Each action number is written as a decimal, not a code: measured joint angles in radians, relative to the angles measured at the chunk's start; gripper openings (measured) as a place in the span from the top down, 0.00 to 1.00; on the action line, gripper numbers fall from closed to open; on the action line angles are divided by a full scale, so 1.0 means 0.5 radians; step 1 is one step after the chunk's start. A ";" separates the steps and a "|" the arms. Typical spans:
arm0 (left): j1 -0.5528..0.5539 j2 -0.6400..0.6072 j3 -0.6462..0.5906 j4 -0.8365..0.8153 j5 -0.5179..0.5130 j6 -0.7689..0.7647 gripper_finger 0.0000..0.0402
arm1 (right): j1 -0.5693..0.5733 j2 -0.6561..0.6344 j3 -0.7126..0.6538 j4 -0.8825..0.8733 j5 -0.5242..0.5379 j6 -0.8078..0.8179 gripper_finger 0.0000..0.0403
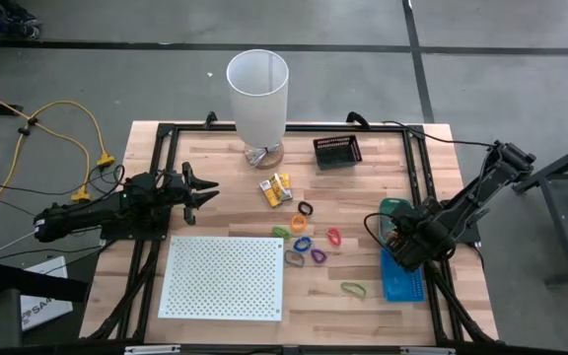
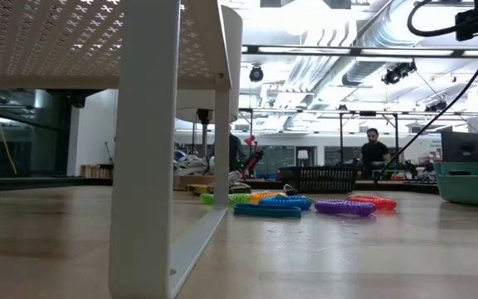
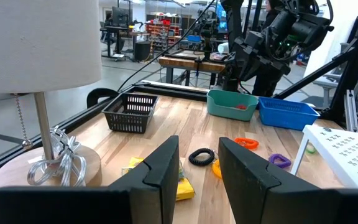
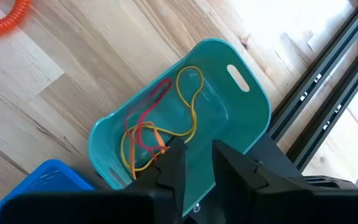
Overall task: Pick & Place Office Desk Supplies
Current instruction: Put the green rubber band into the green bin
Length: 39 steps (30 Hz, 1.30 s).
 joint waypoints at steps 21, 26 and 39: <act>0.001 -0.001 0.000 0.001 0.000 0.000 0.73 | 0.000 0.000 -0.001 0.259 0.079 -0.166 0.76; 0.000 0.000 0.000 0.001 0.000 0.000 0.73 | 0.000 0.001 -0.001 0.641 0.108 -0.479 0.76; 0.001 0.000 0.000 0.001 0.000 0.000 0.73 | 0.000 0.186 -0.001 1.581 0.053 -1.179 0.76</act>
